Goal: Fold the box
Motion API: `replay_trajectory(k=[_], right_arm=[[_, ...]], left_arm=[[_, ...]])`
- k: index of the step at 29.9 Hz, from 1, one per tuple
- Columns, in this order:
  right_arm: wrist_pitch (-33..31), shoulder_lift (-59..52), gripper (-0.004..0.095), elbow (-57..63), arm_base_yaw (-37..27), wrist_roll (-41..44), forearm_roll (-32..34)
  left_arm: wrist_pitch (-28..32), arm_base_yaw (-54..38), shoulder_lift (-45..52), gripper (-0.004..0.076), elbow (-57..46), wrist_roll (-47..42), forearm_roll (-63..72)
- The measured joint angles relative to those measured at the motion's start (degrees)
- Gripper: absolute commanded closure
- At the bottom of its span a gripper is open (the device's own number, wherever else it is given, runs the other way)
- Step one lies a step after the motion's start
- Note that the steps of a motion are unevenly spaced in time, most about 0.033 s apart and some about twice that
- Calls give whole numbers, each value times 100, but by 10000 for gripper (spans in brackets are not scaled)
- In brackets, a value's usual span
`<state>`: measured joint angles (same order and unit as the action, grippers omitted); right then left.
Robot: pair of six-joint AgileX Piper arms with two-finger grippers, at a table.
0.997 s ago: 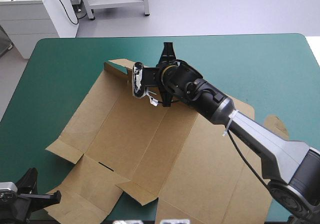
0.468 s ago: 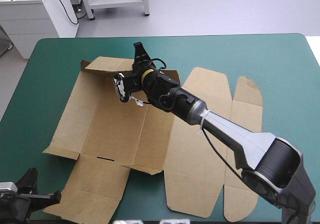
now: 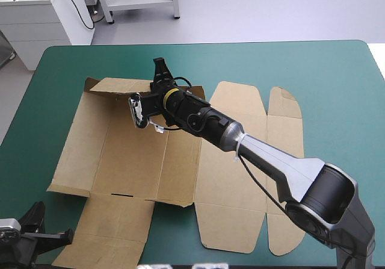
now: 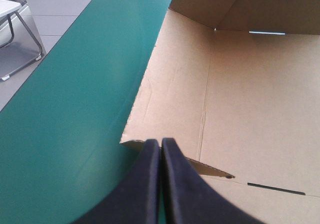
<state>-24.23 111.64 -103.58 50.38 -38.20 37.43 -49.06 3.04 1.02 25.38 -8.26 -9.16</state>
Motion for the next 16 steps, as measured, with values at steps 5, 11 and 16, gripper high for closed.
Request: replay_trajectory(k=[5,11,16], right_arm=[[-10,28,908,0,0,-5,-585],[-116,254,676,0,0,-5,-977],[-135,294,361,0,0,-5,-982]], left_arm=[[0,0,0,731,0,0,0],[6,0,0,731,0,0,0],[2,0,0,731,0,0,0]])
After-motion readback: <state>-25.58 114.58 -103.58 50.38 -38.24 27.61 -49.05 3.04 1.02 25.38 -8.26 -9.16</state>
